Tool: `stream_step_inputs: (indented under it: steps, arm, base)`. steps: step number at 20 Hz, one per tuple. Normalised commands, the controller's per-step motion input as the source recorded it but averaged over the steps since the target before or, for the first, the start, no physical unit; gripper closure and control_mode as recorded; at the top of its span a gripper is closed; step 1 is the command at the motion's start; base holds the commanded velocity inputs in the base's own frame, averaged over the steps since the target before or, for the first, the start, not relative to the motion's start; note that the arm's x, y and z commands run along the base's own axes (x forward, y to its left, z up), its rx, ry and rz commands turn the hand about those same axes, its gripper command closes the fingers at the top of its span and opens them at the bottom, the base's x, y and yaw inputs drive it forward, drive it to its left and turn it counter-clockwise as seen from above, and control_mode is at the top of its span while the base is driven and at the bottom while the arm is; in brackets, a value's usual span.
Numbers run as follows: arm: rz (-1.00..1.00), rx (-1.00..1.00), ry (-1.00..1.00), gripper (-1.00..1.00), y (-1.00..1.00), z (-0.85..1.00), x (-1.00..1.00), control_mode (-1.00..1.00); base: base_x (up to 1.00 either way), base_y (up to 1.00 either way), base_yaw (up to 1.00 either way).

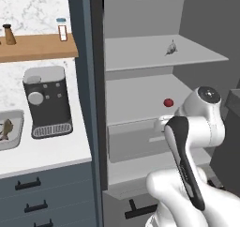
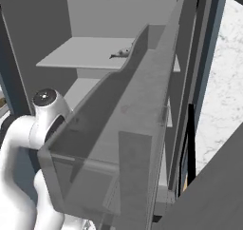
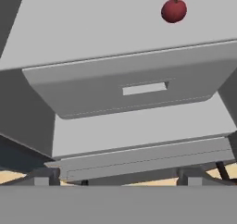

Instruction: Place one tomato and one fish in each tupperware on the nearby counter, to pack two identical lunches.

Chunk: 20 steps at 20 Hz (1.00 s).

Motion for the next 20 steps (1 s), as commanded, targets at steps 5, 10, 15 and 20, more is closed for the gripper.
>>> stream_step_inputs:
  steps: [5, 10, 15, 20]
  arm:
    - [-0.16, -0.02, -0.11, -1.0, -0.54, -0.11, 0.71, -1.0]
    - [-0.18, 0.0, 0.0, -1.0, -0.46, 0.0, 0.58, -1.0]
    - [-0.09, 0.0, 0.01, -1.0, -0.25, -0.08, 0.5, -1.0]
    - [-0.01, 0.0, -0.02, -1.0, -0.03, -0.19, 0.73, -1.0]
  base:
    - [0.0, 0.0, 0.0]
    - [0.0, 0.0, 0.0]
    - [0.0, 0.0, 0.0]
    - [0.0, 0.0, 0.0]
